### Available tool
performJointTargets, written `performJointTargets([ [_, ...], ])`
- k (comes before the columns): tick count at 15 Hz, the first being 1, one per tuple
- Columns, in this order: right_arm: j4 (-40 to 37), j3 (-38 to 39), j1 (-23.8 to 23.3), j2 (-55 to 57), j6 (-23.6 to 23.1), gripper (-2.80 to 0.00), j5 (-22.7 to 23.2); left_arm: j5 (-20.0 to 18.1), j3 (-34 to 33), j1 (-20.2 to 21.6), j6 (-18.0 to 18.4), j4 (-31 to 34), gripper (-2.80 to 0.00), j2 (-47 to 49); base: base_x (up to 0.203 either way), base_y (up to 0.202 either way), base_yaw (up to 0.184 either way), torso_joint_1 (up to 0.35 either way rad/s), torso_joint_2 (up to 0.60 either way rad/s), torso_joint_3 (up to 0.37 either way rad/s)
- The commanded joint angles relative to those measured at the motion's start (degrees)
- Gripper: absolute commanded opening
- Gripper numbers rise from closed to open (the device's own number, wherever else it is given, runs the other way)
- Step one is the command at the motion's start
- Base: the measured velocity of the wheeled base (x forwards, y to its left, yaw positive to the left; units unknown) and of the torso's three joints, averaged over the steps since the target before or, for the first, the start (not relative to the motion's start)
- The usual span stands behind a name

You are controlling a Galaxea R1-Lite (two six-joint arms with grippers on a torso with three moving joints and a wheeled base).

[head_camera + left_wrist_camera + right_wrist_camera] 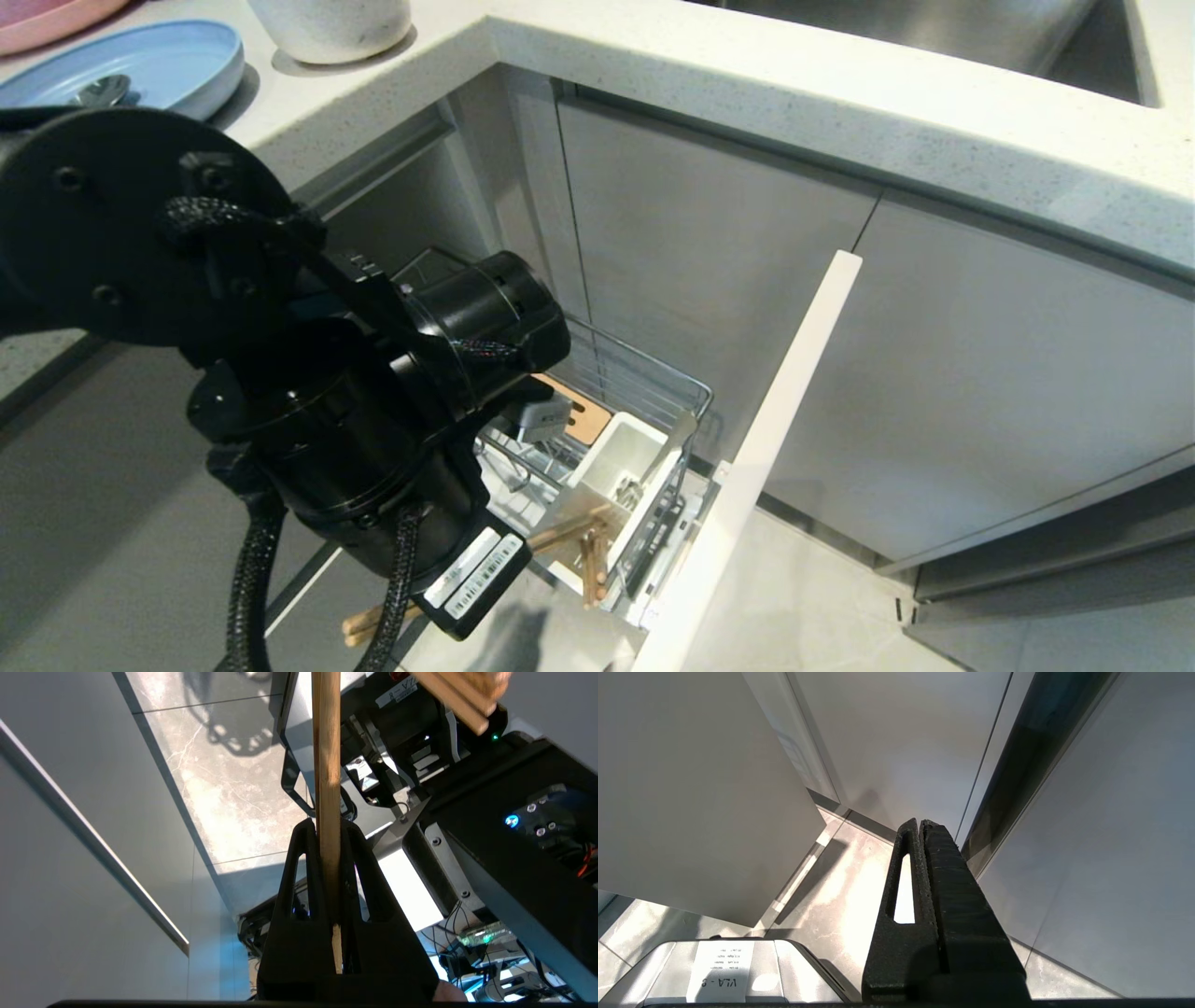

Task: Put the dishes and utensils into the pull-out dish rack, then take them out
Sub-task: Pick up the chopsticks and place it in the cupboard

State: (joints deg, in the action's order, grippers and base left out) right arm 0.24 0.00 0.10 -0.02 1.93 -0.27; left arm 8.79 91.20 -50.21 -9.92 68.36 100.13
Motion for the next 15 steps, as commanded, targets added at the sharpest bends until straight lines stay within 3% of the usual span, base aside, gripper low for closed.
performJointTargets([
  [1, 0.0, 0.1, 0.0, -0.2, 0.0, -2.80, 0.0, 0.0, -0.1, 0.1, 0.0, -0.9, -2.80, 1.9, 0.000, 0.000, 0.000, 0.000, 0.00, 0.000],
  [7, 0.0, 0.1, 0.1, -0.2, 0.0, -2.80, 0.0, -0.3, -0.1, 1.7, 0.0, -7.1, -2.80, 4.8, 0.000, 0.000, 0.000, 0.000, 0.00, 0.000],
  [15, 0.0, 0.1, 0.1, -0.2, 0.0, -2.80, 0.0, -1.3, 0.0, 2.1, 0.0, -10.1, -2.80, 8.9, 0.000, 0.000, 0.000, 0.000, 0.00, 0.000],
])
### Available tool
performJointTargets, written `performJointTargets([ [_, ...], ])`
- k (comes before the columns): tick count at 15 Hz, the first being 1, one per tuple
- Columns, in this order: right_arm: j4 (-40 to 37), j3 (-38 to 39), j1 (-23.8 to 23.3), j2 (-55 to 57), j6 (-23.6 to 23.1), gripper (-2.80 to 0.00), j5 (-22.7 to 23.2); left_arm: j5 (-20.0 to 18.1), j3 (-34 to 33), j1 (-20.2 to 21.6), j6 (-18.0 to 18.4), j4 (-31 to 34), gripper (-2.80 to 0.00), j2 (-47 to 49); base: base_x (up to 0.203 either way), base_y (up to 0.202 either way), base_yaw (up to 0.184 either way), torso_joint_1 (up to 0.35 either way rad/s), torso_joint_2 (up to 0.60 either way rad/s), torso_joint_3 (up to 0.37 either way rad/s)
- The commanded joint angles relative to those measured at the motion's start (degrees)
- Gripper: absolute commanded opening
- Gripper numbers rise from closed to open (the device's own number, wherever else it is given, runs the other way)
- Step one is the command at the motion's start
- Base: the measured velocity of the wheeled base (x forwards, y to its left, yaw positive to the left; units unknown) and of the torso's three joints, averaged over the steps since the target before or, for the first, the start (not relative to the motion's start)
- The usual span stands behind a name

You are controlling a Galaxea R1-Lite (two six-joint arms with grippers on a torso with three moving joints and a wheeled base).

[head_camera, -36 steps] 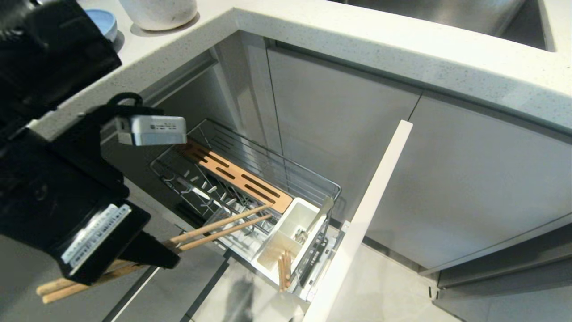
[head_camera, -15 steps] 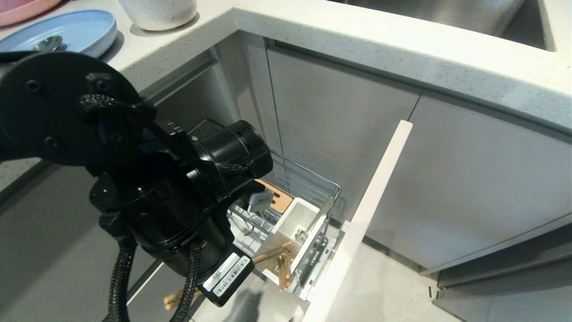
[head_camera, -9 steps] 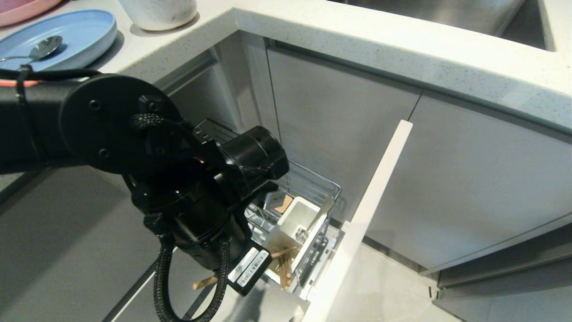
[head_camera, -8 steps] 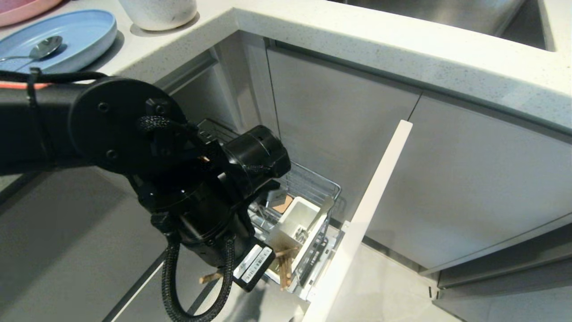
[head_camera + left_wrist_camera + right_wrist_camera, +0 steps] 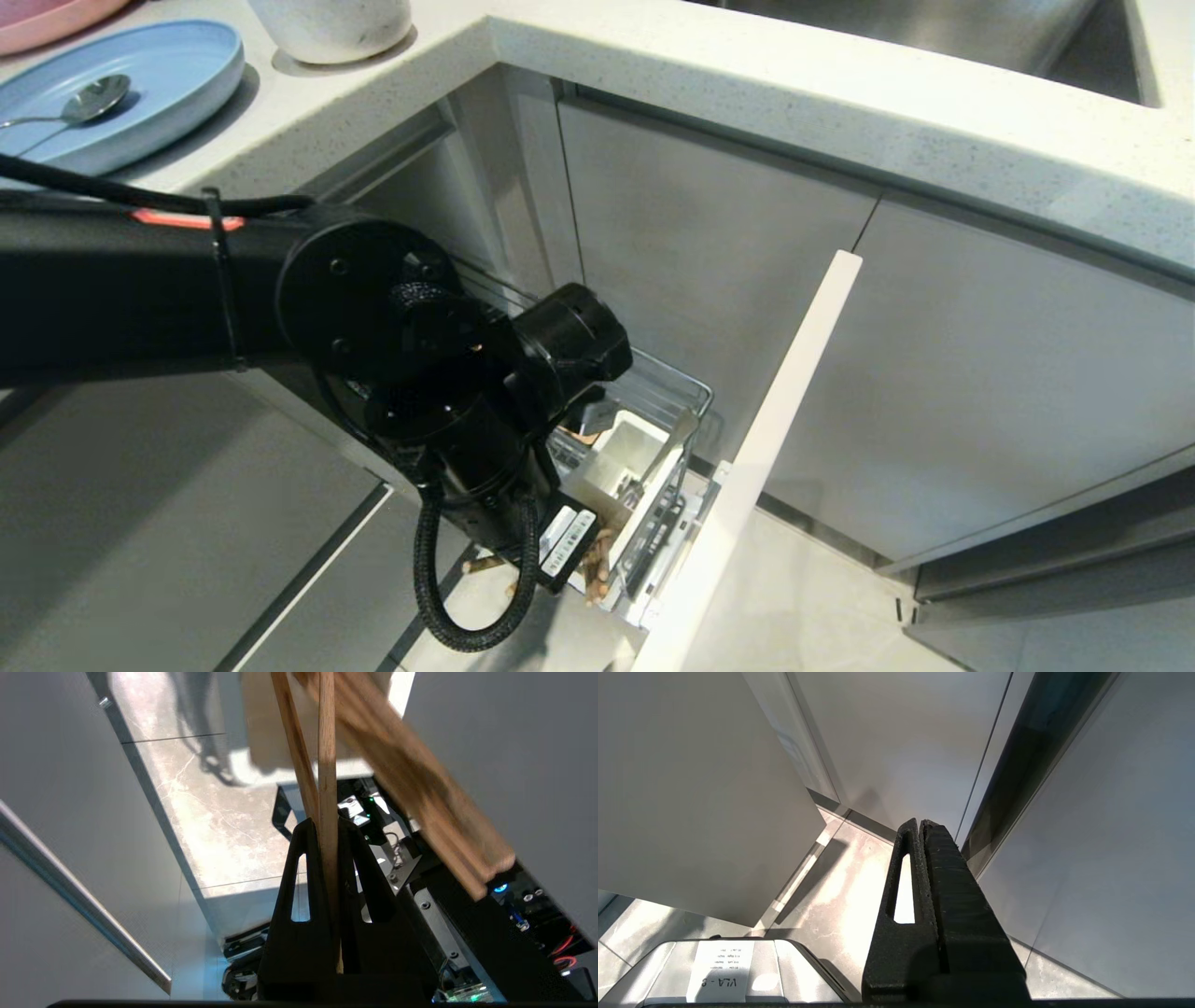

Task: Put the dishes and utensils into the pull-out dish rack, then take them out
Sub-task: Pick up the chopsticks and place it in the cupboard

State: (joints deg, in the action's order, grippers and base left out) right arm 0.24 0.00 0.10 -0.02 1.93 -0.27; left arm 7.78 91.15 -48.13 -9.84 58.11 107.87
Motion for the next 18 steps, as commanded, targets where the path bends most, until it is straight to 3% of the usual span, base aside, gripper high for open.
performJointTargets([
  [1, 0.0, 0.1, 0.1, -0.2, 0.0, -2.80, 0.0, -0.7, 0.1, 0.1, -0.1, 0.1, -2.80, 1.3, 0.000, 0.000, 0.000, 0.000, 0.00, 0.000],
  [15, 0.1, 0.1, 0.0, -0.2, 0.0, -2.80, 0.0, -1.2, 0.6, 0.8, 0.0, 0.0, -2.80, 0.5, 0.000, 0.000, 0.000, 0.000, 0.00, 0.000],
  [16, 0.0, 0.1, 0.0, -0.2, 0.0, -2.80, 0.0, -1.2, 0.6, 0.8, 0.0, 0.0, 0.00, 0.4, 0.000, 0.000, 0.000, 0.000, 0.00, 0.000],
  [18, 0.0, 0.1, 0.1, -0.2, 0.0, -2.80, 0.0, -1.2, 0.6, 0.8, 0.0, 0.0, 0.00, 0.2, 0.000, 0.000, 0.000, 0.000, 0.00, 0.000],
])
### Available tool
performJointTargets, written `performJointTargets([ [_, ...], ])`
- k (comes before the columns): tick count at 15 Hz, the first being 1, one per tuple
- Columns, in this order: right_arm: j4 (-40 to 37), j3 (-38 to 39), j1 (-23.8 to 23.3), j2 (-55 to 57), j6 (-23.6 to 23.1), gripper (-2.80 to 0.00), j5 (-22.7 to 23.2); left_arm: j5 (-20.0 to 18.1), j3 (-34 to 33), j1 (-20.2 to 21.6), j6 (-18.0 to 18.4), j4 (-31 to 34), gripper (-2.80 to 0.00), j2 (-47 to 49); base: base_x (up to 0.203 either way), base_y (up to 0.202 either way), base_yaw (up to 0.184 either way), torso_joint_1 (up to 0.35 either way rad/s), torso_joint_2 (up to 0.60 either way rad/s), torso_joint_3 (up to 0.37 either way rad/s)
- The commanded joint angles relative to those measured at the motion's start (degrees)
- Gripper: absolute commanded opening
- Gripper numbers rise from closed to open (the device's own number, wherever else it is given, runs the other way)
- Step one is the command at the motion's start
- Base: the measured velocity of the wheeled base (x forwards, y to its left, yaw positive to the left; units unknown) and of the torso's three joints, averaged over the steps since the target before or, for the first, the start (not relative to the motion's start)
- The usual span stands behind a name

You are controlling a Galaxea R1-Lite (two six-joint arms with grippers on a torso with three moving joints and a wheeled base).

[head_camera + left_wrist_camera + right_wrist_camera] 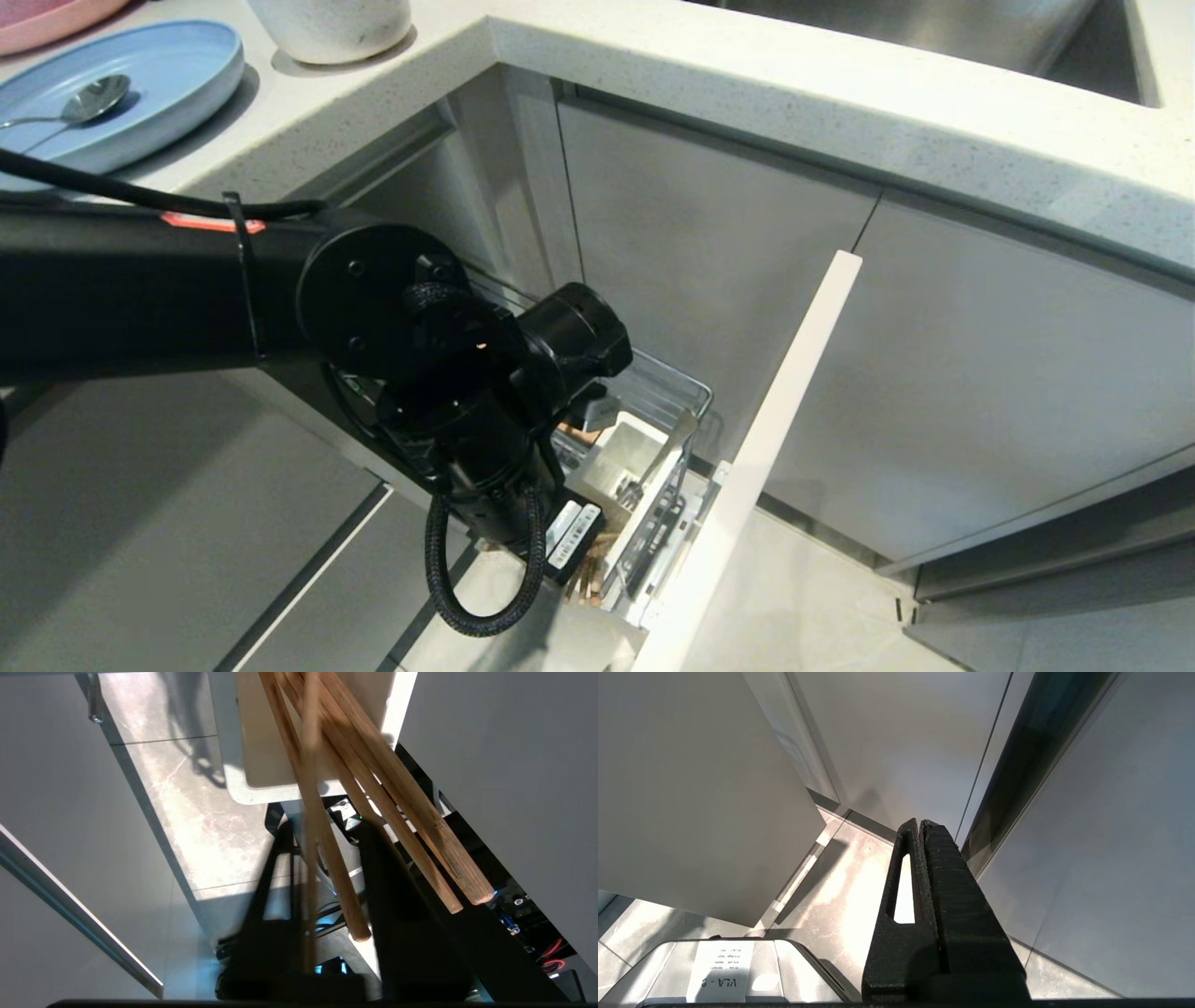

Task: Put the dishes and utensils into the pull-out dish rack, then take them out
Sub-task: Pick up the chopsticks and place it in the cupboard, then pick up the spoon and place it in the cupboard

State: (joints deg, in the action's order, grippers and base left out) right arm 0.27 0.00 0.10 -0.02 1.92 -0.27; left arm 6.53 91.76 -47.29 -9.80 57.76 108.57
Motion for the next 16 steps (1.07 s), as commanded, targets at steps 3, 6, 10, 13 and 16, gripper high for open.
performJointTargets([
  [3, 0.1, 0.1, 0.0, -0.2, 0.0, -2.80, 0.0, 0.1, 0.1, 0.0, -0.1, 0.3, 0.00, -0.8, 0.000, 0.000, 0.000, 0.000, 0.00, 0.000],
  [6, 0.1, 0.1, 0.1, -0.2, 0.0, -2.80, 0.0, 0.1, 0.1, 0.0, -0.1, 0.3, 0.00, -2.0, 0.000, 0.000, 0.000, 0.000, 0.00, 0.000],
  [10, 0.0, 0.1, 0.1, -0.2, 0.0, -2.80, 0.0, 0.3, 0.1, 0.1, -0.2, 0.3, 0.00, -6.2, 0.000, 0.000, 0.000, 0.000, 0.00, 0.000],
  [13, 0.0, 0.1, 0.1, -0.2, 0.0, -2.80, 0.0, 0.6, 0.1, 0.1, -0.3, 0.3, 0.00, -10.3, 0.000, 0.000, 0.000, 0.000, 0.00, 0.000],
  [16, 0.0, 0.1, 0.0, -0.2, 0.0, -2.80, -0.1, 0.6, 0.1, 0.2, -0.3, 0.0, 0.00, -15.2, 0.000, 0.000, 0.000, 0.000, 0.00, 0.000],
])
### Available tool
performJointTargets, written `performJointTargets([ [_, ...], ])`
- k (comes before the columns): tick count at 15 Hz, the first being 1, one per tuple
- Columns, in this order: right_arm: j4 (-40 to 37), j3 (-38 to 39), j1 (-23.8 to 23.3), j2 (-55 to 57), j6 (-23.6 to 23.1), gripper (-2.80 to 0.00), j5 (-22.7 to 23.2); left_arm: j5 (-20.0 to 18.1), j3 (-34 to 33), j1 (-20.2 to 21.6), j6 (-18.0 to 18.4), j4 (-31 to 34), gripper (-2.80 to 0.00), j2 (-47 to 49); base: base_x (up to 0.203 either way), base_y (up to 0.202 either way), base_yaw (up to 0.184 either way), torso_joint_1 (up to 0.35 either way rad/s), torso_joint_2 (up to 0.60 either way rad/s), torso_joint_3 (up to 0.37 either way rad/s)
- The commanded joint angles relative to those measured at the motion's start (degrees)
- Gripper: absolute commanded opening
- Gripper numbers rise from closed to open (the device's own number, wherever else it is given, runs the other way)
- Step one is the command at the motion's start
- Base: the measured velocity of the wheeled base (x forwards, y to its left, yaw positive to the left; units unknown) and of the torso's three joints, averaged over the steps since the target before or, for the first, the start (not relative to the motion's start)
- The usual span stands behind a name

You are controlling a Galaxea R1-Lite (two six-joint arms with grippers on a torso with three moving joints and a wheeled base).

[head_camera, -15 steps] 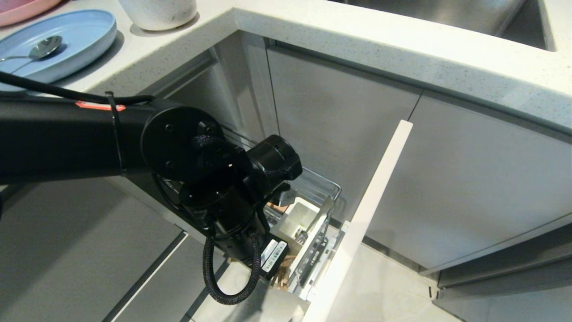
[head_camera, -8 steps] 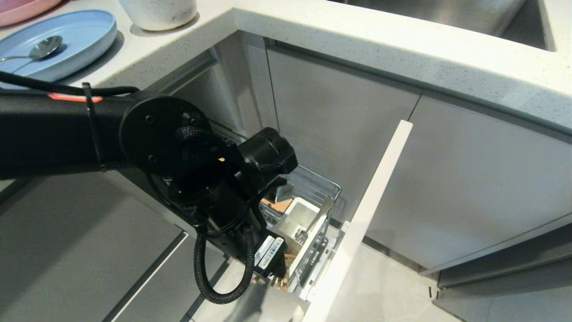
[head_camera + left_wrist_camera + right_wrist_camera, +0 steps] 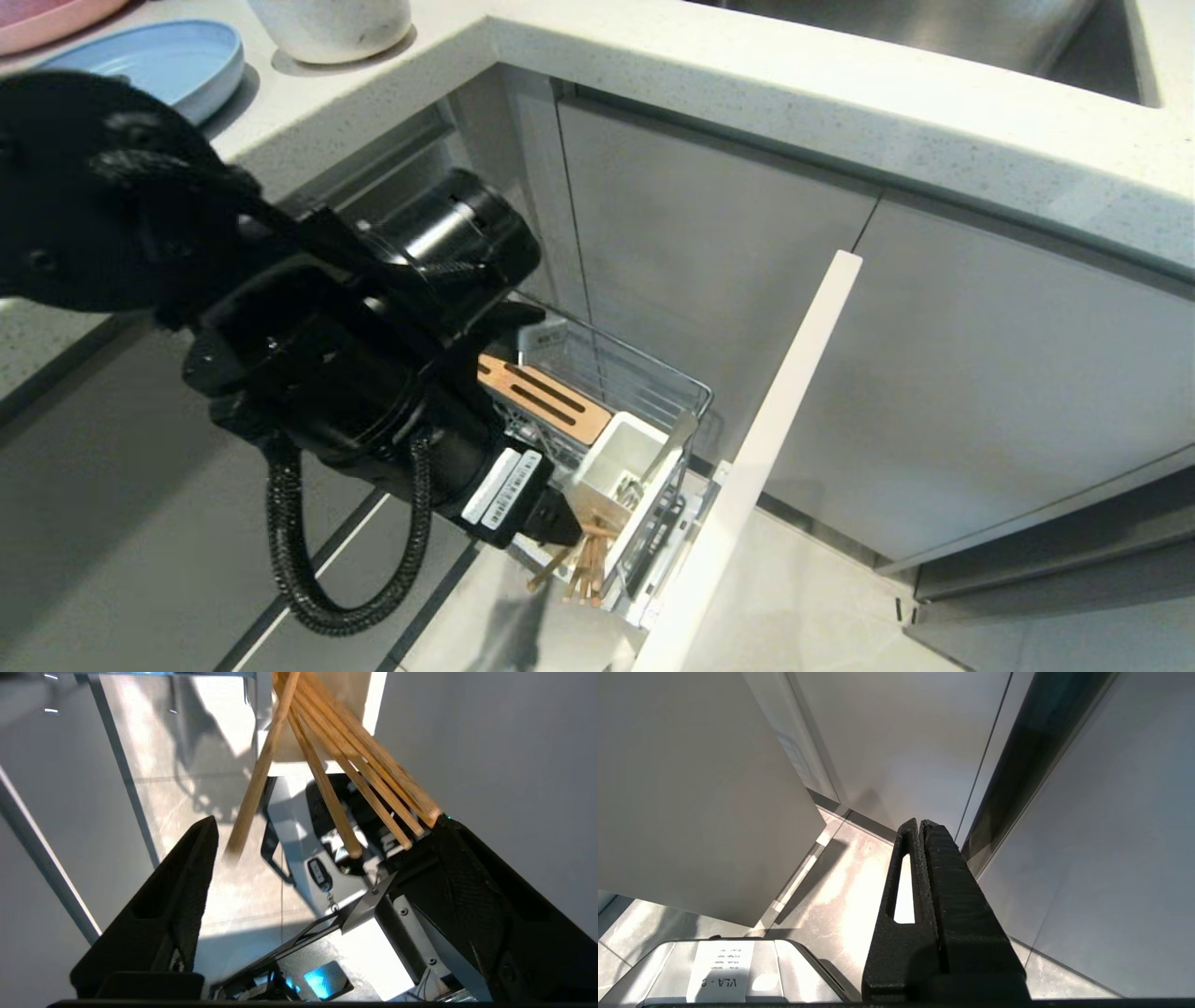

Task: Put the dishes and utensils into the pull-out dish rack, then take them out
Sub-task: Pick up the spoon and place it in the cupboard

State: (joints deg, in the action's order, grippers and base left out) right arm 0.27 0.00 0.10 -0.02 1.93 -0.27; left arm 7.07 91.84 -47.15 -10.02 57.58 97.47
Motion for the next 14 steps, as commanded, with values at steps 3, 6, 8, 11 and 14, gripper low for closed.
performJointTargets([
  [3, 0.0, 0.1, 0.0, -0.2, 0.0, -2.80, -0.1, 1.2, -0.2, 0.0, 0.0, -1.4, -2.80, -9.7, 0.000, 0.000, 0.000, 0.000, 0.00, 0.000],
  [6, 0.1, 0.1, 0.0, -0.2, 0.0, -2.80, -0.1, 4.9, 0.0, 1.1, -0.1, -2.2, -2.80, -13.9, 0.000, 0.000, 0.000, 0.000, 0.00, 0.000],
  [8, 0.0, 0.1, 0.0, -0.2, 0.0, -2.80, 0.0, 7.8, -0.1, 2.2, -0.3, -5.3, -2.80, -15.4, 0.000, 0.000, 0.000, 0.000, 0.00, 0.000],
  [11, 0.0, 0.1, 0.0, -0.2, 0.0, -2.80, 0.0, 8.7, -0.1, 6.1, -0.3, -10.6, -2.80, -18.8, 0.000, 0.000, 0.000, 0.000, 0.00, 0.000],
  [14, 0.0, 0.1, 0.1, -0.2, 0.0, -2.80, 0.0, 8.7, 0.0, 11.1, -0.3, -16.9, -2.80, -22.1, 0.000, 0.000, 0.000, 0.000, 0.00, 0.000],
])
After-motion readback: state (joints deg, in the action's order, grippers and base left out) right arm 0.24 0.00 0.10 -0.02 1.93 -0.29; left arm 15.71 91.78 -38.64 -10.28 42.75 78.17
